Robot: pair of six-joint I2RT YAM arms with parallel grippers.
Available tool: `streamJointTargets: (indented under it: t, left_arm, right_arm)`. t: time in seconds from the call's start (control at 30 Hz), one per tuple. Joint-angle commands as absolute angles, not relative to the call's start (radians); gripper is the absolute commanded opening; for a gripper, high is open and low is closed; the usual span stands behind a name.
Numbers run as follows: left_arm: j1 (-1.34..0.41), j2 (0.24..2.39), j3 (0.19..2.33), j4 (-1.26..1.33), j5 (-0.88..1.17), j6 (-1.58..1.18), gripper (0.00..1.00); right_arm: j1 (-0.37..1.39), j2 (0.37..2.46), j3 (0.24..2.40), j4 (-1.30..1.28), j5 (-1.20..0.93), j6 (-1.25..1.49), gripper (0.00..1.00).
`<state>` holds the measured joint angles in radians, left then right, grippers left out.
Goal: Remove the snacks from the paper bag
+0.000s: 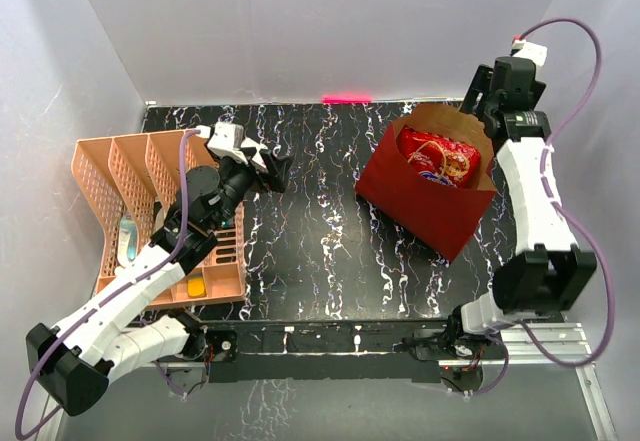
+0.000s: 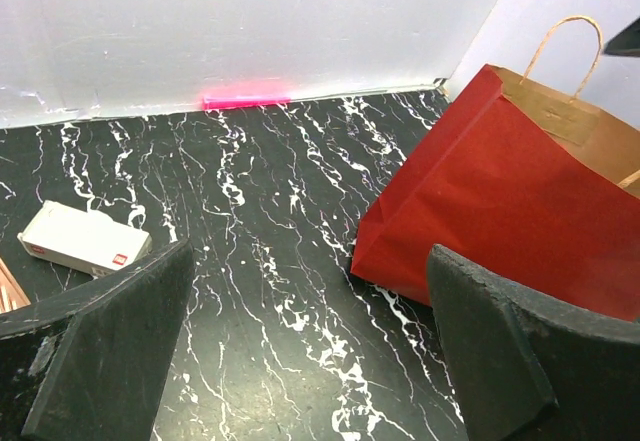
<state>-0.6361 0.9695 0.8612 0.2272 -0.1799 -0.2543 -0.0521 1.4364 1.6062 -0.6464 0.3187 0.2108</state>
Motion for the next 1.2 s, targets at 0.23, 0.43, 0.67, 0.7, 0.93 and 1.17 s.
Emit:
streamJointTargets:
  t: [0.23,0.43,0.67,0.7,0.93,1.17]
  left_arm:
    - [-0.684,0.93,0.849,0.245,-0.189,-0.253,0.99]
    - [-0.69,0.932,0.851,0.24,-0.19,-0.255,0.98]
    - [-0.693,0.941,0.861,0.239,-0.16,-0.308,0.98]
    - [-0.695,0.945,0.87,0.242,-0.142,-0.329,0.98]
    - [-0.696,0.989,0.983,0.124,-0.031,-0.44,0.98]
    - [-0.696,1.019,1.126,-0.142,0.006,-0.573,0.98]
  right_arm:
    - [-0.149,1.657,1.699,-0.426,0.143,0.067,0.6]
    - [-0.15,1.719,1.74,-0.404,0.047,0.054,0.31]
    - [-0.132,1.674,1.764,-0.542,-0.145,0.174,0.08]
    - [-0.121,1.654,1.75,-0.556,-0.167,0.187,0.08]
    - [0.053,1.517,1.706,-0.593,-0.257,0.272,0.08]
    - [0.261,1.455,1.659,-0.564,-0.209,0.425,0.08]
